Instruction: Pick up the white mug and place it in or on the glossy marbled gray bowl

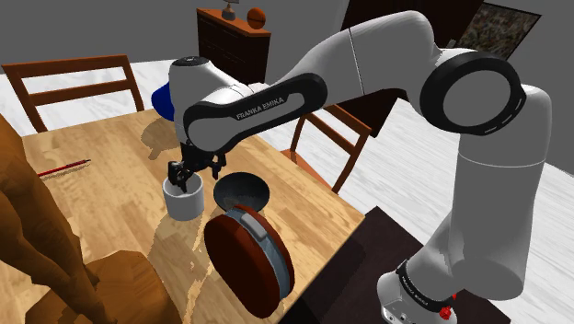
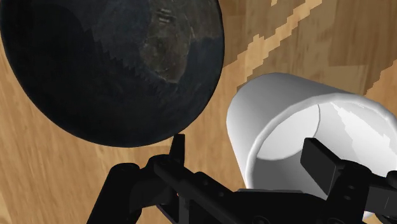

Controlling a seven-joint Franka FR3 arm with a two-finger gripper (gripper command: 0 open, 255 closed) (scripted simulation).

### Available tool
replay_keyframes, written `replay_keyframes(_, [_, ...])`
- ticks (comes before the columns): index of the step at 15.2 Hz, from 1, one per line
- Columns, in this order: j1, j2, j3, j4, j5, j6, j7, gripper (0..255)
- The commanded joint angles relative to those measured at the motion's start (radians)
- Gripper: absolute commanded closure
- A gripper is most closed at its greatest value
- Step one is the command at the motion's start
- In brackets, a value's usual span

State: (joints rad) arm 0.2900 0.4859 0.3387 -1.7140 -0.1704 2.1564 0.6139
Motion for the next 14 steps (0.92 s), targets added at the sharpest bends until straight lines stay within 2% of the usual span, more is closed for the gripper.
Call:
replay_keyframes(1, [0.000,0.000,0.000,0.000,0.000,0.000,0.000,0])
replay_keyframes(2, [0.000,0.000,0.000,0.000,0.000,0.000,0.000,0])
replay_keyframes(3, [0.000,0.000,0.000,0.000,0.000,0.000,0.000,255])
replay_keyframes(14, [-0.002,-0.013,0.003,0.008,0.005,-0.020,-0.003,255])
